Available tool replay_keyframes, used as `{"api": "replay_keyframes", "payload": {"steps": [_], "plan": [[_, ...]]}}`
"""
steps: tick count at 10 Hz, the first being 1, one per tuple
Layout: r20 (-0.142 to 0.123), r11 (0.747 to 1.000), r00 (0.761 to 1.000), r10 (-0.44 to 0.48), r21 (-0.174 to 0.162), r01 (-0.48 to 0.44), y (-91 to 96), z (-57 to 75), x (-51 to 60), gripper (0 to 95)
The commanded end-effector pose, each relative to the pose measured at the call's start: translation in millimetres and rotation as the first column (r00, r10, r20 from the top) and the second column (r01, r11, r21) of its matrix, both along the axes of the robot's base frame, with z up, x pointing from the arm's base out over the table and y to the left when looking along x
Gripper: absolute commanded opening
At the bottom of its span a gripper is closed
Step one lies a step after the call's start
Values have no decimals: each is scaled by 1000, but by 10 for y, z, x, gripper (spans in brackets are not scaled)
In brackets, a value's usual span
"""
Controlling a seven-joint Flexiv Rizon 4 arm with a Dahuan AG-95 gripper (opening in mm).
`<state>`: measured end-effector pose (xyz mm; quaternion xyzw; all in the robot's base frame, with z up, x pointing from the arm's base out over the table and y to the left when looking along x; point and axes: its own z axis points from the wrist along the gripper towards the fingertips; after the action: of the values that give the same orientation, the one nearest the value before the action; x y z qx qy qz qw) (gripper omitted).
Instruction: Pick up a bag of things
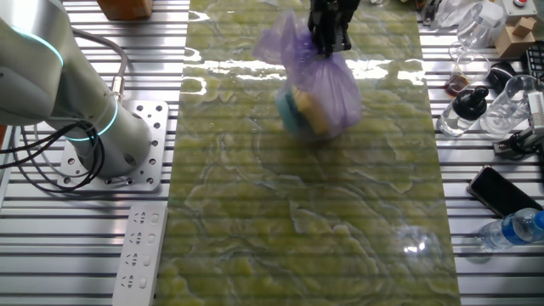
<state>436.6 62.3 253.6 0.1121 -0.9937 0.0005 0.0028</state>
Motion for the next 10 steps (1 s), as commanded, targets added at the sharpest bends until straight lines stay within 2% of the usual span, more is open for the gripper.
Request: {"api": "replay_keyframes", "payload": {"steps": [1, 4, 6, 8, 10], "plan": [[33, 1000, 999, -7, -1, 7, 4, -4, 20, 0], [50, 1000, 998, -27, 0, 27, 4, -4, 20, 0], [49, 1000, 999, -22, 0, 22, 4, -4, 20, 0], [35, 1000, 999, -12, -4, 12, -11, 104, 28, 0], [27, 1000, 1000, -9, -12, 9, -29, 312, 32, 0]]}}
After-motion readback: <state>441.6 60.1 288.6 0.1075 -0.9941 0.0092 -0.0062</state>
